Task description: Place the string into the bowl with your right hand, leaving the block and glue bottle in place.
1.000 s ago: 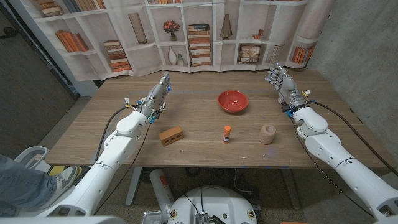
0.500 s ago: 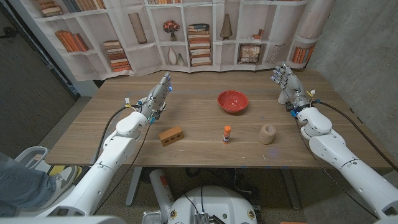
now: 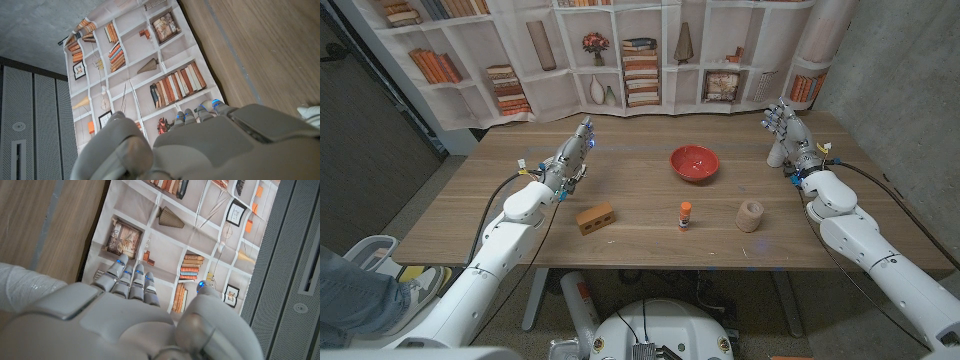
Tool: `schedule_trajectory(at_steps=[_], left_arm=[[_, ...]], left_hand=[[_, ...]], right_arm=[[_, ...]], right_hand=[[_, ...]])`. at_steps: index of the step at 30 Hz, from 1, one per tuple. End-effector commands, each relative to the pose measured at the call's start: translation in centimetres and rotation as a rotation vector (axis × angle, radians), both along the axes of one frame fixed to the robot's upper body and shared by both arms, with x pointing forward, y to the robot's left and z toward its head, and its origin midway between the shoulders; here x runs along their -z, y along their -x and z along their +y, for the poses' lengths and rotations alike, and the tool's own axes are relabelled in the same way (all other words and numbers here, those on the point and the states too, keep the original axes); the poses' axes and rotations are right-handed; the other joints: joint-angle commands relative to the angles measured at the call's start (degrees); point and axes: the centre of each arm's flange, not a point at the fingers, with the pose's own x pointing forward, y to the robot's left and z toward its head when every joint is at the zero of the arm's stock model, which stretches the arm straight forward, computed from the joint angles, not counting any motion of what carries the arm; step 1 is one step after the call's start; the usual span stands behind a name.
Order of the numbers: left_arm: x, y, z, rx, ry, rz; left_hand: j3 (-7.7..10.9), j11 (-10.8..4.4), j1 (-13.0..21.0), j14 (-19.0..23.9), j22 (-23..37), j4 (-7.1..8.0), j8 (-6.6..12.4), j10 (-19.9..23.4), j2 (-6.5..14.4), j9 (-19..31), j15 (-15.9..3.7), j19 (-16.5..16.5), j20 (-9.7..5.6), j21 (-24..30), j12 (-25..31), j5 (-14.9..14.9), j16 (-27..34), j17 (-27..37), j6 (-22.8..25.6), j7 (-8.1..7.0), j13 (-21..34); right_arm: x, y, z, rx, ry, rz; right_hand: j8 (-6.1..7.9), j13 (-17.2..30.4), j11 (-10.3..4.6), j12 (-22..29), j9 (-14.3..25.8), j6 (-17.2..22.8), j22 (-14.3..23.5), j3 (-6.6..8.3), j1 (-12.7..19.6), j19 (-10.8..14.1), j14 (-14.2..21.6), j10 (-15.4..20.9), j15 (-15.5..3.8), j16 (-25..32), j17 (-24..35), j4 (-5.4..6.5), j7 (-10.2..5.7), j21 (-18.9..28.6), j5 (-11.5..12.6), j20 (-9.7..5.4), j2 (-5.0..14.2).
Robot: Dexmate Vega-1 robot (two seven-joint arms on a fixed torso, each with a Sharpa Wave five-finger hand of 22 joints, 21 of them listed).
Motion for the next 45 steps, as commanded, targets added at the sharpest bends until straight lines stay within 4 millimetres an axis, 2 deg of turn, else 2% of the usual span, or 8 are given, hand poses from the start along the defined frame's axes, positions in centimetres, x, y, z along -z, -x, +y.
schedule_trajectory(at_steps=[1,29,45], left_arm=[[0.1,0.5,0.4,-0.008,0.002,-0.010],[0.6,1.1,0.2,-0.016,0.005,-0.007],[0.4,2.2,-0.1,-0.029,-0.011,-0.014]], left_hand=[[-0.17,0.10,0.9,-3.4,0.2,-0.26,0.33,0.2,0.1,0.3,0.12,-6.2,-0.25,0.0,0.1,0.3,0.3,0.2,0.2,0.16,0.2],[-0.40,0.25,1.3,-3.1,0.2,-0.42,0.31,0.5,0.3,0.3,0.16,-6.1,-0.22,-0.1,0.0,0.5,0.2,0.2,0.8,0.16,0.2],[-0.51,0.21,1.5,-3.0,0.2,-0.51,0.24,0.6,0.5,0.3,0.22,-6.1,-0.20,-0.1,0.0,0.6,0.2,0.2,0.9,0.10,0.2]], right_arm=[[-0.8,0.1,-0.6,0.028,-0.002,-0.014],[-1.8,0.7,-1.6,0.169,0.052,-0.030],[-1.1,0.7,-2.6,0.252,0.086,-0.027]], right_hand=[[-0.25,0.1,-0.11,-0.3,0.3,0.2,0.2,0.21,0.7,0.4,0.2,0.5,0.09,0.0,0.1,-0.50,-0.26,-0.1,0.3,-0.53,-0.14],[-0.30,0.1,-0.39,-0.5,0.3,0.2,0.2,0.34,1.9,0.2,0.0,0.6,-0.06,-0.3,0.1,-1.43,-0.47,-1.0,0.5,-0.40,-0.24],[-0.30,0.1,-0.60,-0.6,0.3,0.3,0.2,0.34,2.6,0.3,-0.1,0.6,-0.64,-0.3,0.1,-2.00,-0.93,-1.5,0.7,-0.51,-0.44]])
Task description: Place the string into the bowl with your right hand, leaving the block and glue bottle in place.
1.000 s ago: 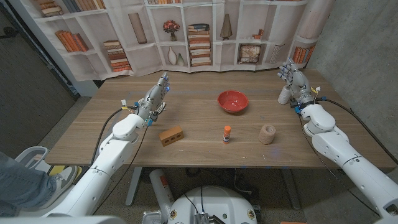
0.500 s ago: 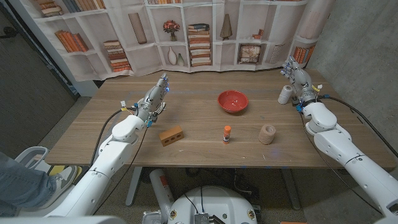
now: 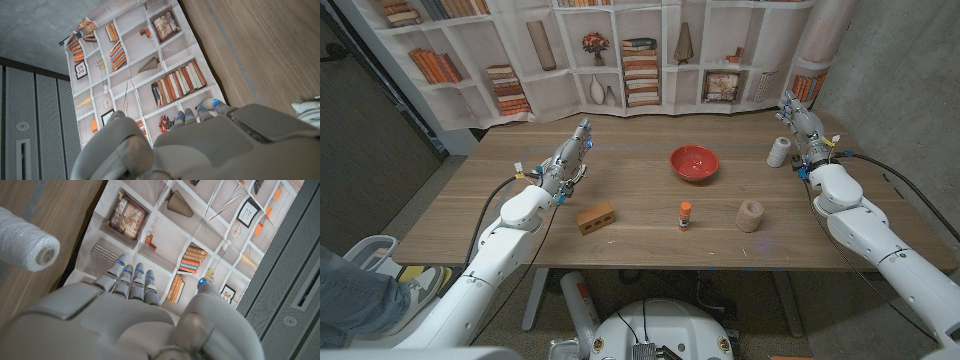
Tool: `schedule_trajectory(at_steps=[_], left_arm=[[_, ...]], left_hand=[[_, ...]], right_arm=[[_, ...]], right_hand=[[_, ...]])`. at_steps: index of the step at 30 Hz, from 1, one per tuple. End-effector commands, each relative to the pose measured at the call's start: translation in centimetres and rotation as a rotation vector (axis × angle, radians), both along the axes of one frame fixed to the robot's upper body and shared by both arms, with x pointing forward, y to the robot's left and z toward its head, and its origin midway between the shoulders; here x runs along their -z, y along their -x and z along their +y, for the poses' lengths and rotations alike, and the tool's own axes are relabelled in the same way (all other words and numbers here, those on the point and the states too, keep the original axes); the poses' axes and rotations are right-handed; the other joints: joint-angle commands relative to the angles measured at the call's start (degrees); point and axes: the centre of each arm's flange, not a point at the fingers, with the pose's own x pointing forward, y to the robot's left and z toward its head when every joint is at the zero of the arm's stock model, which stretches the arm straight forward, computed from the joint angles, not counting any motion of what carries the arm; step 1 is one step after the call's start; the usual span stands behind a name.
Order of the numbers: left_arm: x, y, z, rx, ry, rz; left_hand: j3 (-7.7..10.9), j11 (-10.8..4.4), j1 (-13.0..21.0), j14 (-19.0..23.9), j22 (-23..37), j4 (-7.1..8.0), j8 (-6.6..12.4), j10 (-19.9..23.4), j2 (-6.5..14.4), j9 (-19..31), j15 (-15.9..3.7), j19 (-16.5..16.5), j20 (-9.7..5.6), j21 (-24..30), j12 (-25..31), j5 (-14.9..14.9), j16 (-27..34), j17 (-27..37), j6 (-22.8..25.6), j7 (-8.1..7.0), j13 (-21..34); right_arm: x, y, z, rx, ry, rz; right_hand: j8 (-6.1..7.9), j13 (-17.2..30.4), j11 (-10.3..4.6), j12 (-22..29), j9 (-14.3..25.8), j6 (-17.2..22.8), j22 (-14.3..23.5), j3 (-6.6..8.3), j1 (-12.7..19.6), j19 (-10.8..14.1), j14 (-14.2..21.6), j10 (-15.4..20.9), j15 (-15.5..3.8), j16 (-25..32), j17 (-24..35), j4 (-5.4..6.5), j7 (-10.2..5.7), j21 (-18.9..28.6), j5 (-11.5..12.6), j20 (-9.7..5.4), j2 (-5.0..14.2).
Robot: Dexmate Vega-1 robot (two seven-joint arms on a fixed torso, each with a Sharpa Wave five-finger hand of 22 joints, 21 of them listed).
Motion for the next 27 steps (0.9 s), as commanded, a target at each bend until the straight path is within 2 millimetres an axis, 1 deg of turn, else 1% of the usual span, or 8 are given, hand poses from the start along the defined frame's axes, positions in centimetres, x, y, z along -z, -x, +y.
schedule_trajectory(at_steps=[1,8,15,17,21,22,27], left_arm=[[-0.1,1.0,-0.1,-0.011,-0.011,-0.009],[0.1,1.8,0.0,-0.017,-0.011,-0.019],[0.2,2.1,-0.1,-0.018,-0.005,-0.024],[0.3,2.1,-0.1,-0.015,-0.001,-0.025],[0.3,2.3,0.0,-0.017,-0.005,-0.026],[0.3,2.3,0.0,-0.017,-0.003,-0.029],[0.1,2.5,0.1,-0.019,-0.004,-0.032]], left_hand=[[-0.11,-0.11,0.5,-3.0,0.2,-0.10,0.24,0.3,-0.1,0.3,0.24,-6.1,-0.21,-0.1,0.0,0.4,0.2,0.2,0.1,-0.06,0.2],[-0.15,-0.14,0.6,-3.0,0.2,-0.13,0.24,0.4,0.0,0.3,0.20,-6.1,-0.20,-0.1,0.0,0.4,0.2,0.2,0.2,-0.05,0.2],[-0.23,-0.01,0.7,-3.0,0.2,-0.17,0.23,0.5,0.0,0.3,0.18,-6.0,-0.22,-0.1,0.0,0.4,0.2,0.2,0.4,-0.12,0.2],[-0.26,-0.23,0.7,-3.0,0.2,-0.18,0.21,0.5,0.1,0.3,0.17,-6.0,-0.17,-0.1,0.0,0.4,0.2,0.2,0.4,-0.12,0.2],[-0.31,-0.21,0.8,-3.0,0.2,-0.20,0.19,0.5,0.1,0.3,0.15,-6.0,-0.18,-0.1,0.0,0.5,0.1,0.2,0.4,-0.13,0.2],[-0.32,-0.20,0.8,-3.0,0.2,-0.20,0.19,0.5,0.1,0.3,0.15,-6.0,-0.14,-0.1,-0.1,0.5,0.1,0.2,0.4,-0.12,0.2],[-0.37,-0.24,0.8,-2.9,0.2,-0.22,0.15,0.5,0.1,0.3,0.17,-6.0,-0.10,-0.1,-0.1,0.5,0.1,0.2,0.4,-0.18,0.2]], right_arm=[[0.4,0.1,-0.9,0.078,0.021,0.002],[0.3,0.3,-1.5,0.122,0.033,0.003],[0.4,0.4,-1.9,0.145,0.031,0.005],[0.3,0.4,-1.9,0.151,0.036,0.006],[0.3,0.3,-2.0,0.163,0.042,0.008],[0.4,0.3,-2.0,0.168,0.039,0.011],[0.6,0.2,-2.0,0.191,0.056,0.020]], right_hand=[[-0.31,0.1,-0.34,-0.1,0.3,0.2,0.2,0.10,0.8,0.3,0.1,0.3,-0.59,-0.1,0.1,-0.53,-0.43,-0.2,0.3,-0.55,-0.21],[-0.36,0.1,-0.44,-0.3,0.3,0.1,0.1,0.11,1.1,0.6,0.0,0.0,-0.74,-0.1,0.1,-0.79,-0.39,-0.3,0.4,-0.76,-0.32],[-0.55,0.1,-0.54,-0.4,0.3,-0.4,0.1,0.10,1.5,0.7,-0.1,-0.2,-0.69,-0.2,0.0,-1.16,-0.47,-0.6,0.5,-0.77,-0.51],[-0.59,0.1,-0.45,-0.5,0.3,-0.5,0.1,0.11,1.7,0.6,-0.1,-0.3,-0.71,-0.2,0.0,-1.29,-0.56,-0.7,0.5,-0.67,-0.58],[-0.67,0.1,-0.37,-0.6,0.3,-0.8,0.1,0.10,2.1,0.6,-0.2,-0.5,-0.54,-0.2,0.0,-1.59,-0.37,-0.9,0.6,-0.59,-0.75],[-0.65,0.1,-0.29,-0.9,0.3,-0.8,0.1,0.08,2.3,0.7,-0.3,-1.3,-0.53,-0.2,0.0,-1.82,-0.29,-1.1,0.7,-0.59,-0.90],[-0.71,0.2,-0.11,-1.3,0.3,-1.1,0.1,0.03,2.9,0.5,-0.9,-2.4,-0.33,-0.4,0.0,-2.27,-0.12,-1.6,0.8,-0.25,-1.18]])
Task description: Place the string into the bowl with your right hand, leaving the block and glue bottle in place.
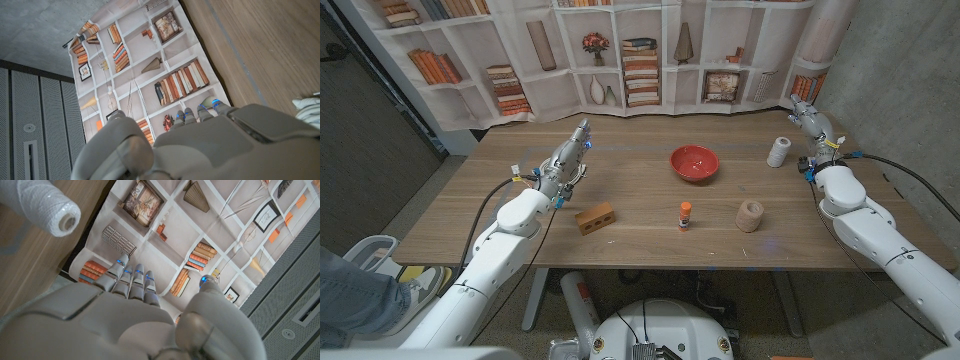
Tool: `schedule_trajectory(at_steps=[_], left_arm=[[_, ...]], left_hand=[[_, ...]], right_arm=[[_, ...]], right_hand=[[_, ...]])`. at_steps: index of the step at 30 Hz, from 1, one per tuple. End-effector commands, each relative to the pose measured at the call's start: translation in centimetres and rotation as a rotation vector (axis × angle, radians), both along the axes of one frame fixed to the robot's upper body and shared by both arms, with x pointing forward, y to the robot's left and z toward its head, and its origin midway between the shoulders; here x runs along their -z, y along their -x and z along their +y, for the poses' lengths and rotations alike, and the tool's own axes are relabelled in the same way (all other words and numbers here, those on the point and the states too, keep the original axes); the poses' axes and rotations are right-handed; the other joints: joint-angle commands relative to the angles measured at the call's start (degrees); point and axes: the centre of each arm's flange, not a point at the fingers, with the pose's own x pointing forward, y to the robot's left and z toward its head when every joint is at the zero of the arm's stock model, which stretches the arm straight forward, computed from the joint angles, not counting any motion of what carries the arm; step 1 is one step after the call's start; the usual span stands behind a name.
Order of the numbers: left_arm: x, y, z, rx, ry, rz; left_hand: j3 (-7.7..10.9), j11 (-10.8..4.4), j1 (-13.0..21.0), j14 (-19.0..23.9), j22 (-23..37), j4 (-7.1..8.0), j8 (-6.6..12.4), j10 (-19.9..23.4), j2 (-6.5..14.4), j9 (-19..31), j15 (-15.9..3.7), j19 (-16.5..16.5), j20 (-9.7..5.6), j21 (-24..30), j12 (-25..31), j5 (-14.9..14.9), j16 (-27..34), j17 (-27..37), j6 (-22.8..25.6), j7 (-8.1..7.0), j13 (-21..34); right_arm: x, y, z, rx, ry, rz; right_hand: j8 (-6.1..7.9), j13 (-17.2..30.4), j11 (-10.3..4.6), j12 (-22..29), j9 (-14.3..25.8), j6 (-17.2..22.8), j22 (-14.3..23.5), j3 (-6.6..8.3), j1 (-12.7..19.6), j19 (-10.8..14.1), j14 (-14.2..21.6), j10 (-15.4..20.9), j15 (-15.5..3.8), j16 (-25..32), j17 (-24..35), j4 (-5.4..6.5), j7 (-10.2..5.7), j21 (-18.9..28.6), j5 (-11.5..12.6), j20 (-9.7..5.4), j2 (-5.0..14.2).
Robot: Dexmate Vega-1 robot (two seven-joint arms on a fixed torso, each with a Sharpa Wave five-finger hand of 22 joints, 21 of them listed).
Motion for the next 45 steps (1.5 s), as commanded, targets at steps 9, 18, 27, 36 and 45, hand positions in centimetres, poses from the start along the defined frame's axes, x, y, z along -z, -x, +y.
schedule_trajectory(at_steps=[9,18,27,36,45], left_arm=[[0.2,0.7,0.1,0.004,0.004,-0.005],[0.0,0.8,0.2,0.002,-0.003,-0.010],[0.0,1.1,0.1,-0.003,-0.006,-0.017],[-0.1,1.1,-0.1,-0.002,-0.007,-0.011],[-0.4,1.2,-0.4,-0.011,-0.026,-0.006]], left_hand=[[-0.35,0.03,1.0,-2.9,0.2,-0.11,0.08,0.2,0.2,0.3,0.16,-5.9,-0.17,-0.1,-0.2,0.3,0.1,0.2,0.1,0.19,0.2],[-0.48,0.20,1.1,-3.0,0.2,-0.14,0.03,0.2,0.2,0.3,0.14,-6.0,0.02,-0.2,-0.2,0.4,0.1,0.2,0.2,0.10,0.2],[-0.61,0.07,1.1,-2.9,0.2,-0.16,-0.01,0.2,0.3,0.3,0.17,-5.9,0.07,-0.2,-0.3,0.4,0.1,0.2,0.3,0.14,0.2],[-0.71,0.02,1.2,-2.9,0.2,-0.17,-0.03,0.2,0.3,0.3,0.14,-5.9,0.11,-0.2,-0.3,0.4,0.0,0.2,0.3,0.15,0.2],[-0.81,0.00,1.3,-2.8,0.2,-0.18,-0.03,0.3,0.4,0.3,0.23,-6.0,0.22,-0.2,-0.3,0.4,0.1,0.2,0.4,0.19,0.2]], right_arm=[[0.9,-0.1,-0.3,0.089,0.031,0.032],[1.4,-0.3,-0.2,0.127,0.048,0.054],[1.5,-0.3,0.0,0.179,0.090,0.063],[1.7,-0.6,-0.4,0.235,0.113,0.085],[2.0,-1.3,-0.7,0.253,0.133,0.119]], right_hand=[[-0.50,0.2,0.11,-0.3,0.3,-1.0,0.2,0.06,1.7,0.1,-0.9,-1.1,0.33,-0.3,0.2,-1.01,0.17,-1.0,0.6,0.29,-0.31],[-0.78,0.2,0.35,-0.6,0.4,-2.3,0.2,-0.01,2.7,-0.1,-1.6,-2.2,0.94,-0.4,0.2,-1.81,-0.08,-1.7,1.0,1.06,-0.85],[-0.91,0.2,0.40,-0.9,0.4,-3.6,0.1,-0.12,3.7,-0.5,-2.4,-3.6,1.38,-0.4,0.2,-2.59,-0.39,-2.4,1.5,1.53,-1.43],[-0.92,0.3,0.25,-0.9,0.4,-4.4,0.1,-0.28,4.3,-1.1,-3.2,-4.2,1.60,-0.5,0.2,-3.10,-0.91,-3.1,2.0,1.90,-1.93],[-0.46,0.3,-0.89,-0.5,0.5,-5.6,0.2,-0.94,5.5,-0.8,-3.7,-5.2,6.13,-0.1,0.3,-4.10,-4.35,-4.4,4.1,5.63,-2.94]])
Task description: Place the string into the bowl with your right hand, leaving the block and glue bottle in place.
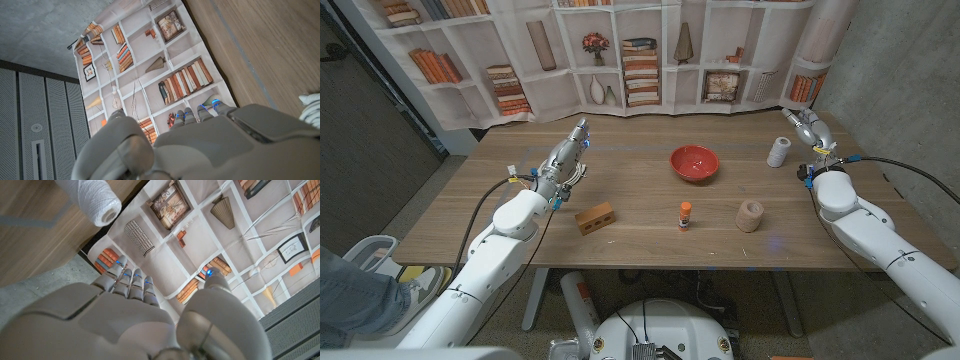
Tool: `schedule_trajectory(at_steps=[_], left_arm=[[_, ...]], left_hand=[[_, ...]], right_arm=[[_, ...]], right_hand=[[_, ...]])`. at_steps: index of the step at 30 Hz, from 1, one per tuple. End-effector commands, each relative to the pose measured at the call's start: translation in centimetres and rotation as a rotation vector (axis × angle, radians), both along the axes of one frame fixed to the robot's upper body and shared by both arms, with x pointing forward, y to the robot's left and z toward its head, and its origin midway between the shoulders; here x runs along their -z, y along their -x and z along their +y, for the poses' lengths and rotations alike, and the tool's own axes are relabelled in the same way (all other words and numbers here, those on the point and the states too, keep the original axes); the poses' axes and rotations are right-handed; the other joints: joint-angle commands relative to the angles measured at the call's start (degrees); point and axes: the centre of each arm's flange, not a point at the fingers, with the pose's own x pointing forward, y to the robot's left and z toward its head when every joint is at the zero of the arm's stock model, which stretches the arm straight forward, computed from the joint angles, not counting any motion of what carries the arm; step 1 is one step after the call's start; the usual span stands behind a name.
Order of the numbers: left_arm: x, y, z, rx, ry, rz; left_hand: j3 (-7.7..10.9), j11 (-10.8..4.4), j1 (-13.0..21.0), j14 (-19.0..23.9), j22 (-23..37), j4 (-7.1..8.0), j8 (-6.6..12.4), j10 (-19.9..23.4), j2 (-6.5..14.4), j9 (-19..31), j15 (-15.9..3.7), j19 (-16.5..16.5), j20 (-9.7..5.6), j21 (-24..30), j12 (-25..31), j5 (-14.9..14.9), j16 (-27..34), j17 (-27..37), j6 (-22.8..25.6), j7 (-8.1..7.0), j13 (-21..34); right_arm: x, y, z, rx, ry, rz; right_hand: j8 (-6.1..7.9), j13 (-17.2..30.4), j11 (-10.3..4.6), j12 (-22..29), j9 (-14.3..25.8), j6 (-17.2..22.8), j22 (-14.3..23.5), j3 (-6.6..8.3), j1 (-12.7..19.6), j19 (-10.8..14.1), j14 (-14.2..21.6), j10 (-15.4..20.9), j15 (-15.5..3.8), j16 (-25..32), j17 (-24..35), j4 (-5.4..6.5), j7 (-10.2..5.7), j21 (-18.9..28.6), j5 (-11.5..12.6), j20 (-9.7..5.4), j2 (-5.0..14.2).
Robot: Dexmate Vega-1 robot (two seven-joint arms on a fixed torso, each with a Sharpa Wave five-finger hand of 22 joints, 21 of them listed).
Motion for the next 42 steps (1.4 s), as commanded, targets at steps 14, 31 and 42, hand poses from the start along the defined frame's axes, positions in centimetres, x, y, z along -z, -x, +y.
schedule_trajectory(at_steps=[14,31,42], left_arm=[[-0.3,0.3,-0.7,-0.004,-0.026,0.012],[0.1,0.1,-0.5,-0.012,-0.020,0.022],[-0.1,-0.1,-0.6,-0.011,-0.015,0.019]], left_hand=[[-0.52,0.08,0.6,-2.7,0.2,0.27,0.02,0.0,0.2,0.3,0.34,-6.0,0.21,0.0,-0.1,0.3,0.1,0.2,0.6,0.06,0.2],[-0.78,0.41,0.7,-2.7,0.2,0.27,0.00,0.1,0.3,0.3,0.50,-5.9,0.26,0.0,-0.2,0.3,0.1,0.2,0.9,0.12,0.2],[-0.93,0.45,0.7,-2.7,0.2,0.28,-0.03,0.1,0.3,0.3,0.50,-5.9,0.30,0.0,-0.2,0.3,0.1,0.3,1.0,0.16,0.2]], right_arm=[[1.0,-0.8,-0.7,0.107,0.064,0.073],[1.7,-2.0,-1.1,0.129,0.049,0.126],[1.9,-3.1,-0.6,0.122,0.052,0.134]], right_hand=[[-0.33,0.4,0.71,-0.6,0.2,-3.8,0.3,-0.94,1.6,-1.5,-3.8,-4.7,1.88,-0.3,0.2,-0.94,-1.59,-2.3,3.1,3.03,-0.41],[-0.39,0.5,1.57,0.0,0.3,-6.9,0.3,-1.46,2.2,-0.8,-4.0,-5.6,2.54,0.3,0.2,-1.23,-1.12,-2.3,4.1,5.81,-0.71],[-0.34,0.5,1.55,0.2,0.3,-7.7,0.3,-1.75,2.3,0.0,-3.5,-5.6,2.55,0.5,0.2,-1.31,-0.96,-2.2,4.4,5.96,-0.94]])
